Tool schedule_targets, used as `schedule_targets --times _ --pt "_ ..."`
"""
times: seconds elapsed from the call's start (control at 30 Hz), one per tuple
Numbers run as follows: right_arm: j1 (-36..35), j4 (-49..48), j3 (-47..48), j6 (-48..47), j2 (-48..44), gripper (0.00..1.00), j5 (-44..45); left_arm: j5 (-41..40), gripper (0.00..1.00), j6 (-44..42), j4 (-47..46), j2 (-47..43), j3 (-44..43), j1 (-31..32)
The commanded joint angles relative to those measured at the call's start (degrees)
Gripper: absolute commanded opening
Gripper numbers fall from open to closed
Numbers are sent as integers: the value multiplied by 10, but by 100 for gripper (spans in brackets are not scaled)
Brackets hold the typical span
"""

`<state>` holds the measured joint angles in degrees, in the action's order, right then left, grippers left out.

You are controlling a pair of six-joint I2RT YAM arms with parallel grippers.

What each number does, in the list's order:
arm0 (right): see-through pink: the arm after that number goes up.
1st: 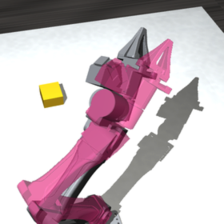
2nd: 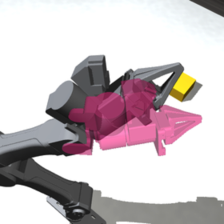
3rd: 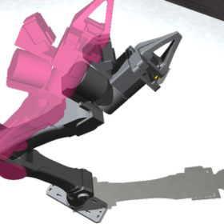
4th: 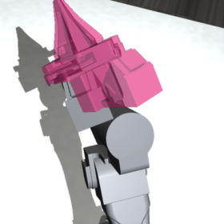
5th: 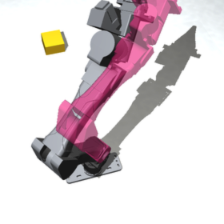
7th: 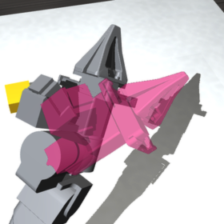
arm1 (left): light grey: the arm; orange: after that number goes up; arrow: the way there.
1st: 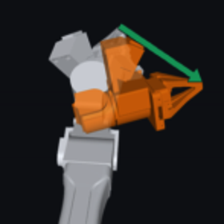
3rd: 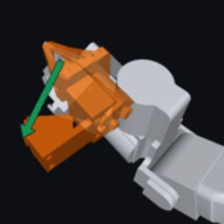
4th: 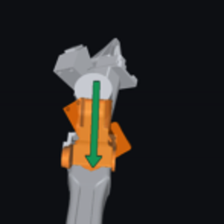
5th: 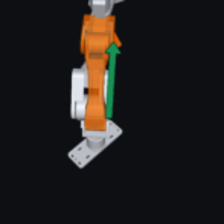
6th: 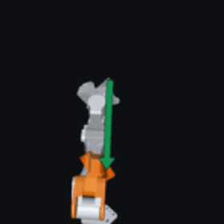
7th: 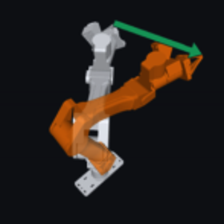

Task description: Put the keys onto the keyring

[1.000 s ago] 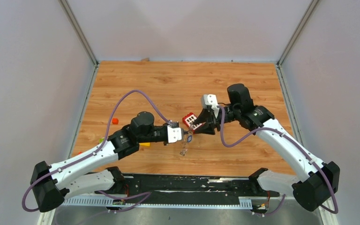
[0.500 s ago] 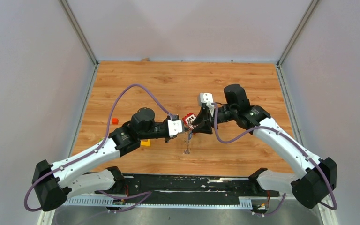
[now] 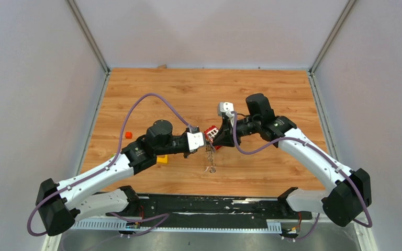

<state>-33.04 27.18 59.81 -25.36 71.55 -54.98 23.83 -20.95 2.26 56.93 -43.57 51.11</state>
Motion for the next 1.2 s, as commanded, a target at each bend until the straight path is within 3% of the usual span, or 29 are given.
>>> schedule_targets --times 0.0,0.77,1.17 --pt "-2 -6 5 -12 -9 19 0 6 0 6 -38 -11 -16 -2" --pt "-2 12 9 -31 -3 3 4 30 0 16 -41 -14 -16 -8" --pt "-2 12 6 -37 -4 0 13 36 0 20 -44 -16 -16 -11"
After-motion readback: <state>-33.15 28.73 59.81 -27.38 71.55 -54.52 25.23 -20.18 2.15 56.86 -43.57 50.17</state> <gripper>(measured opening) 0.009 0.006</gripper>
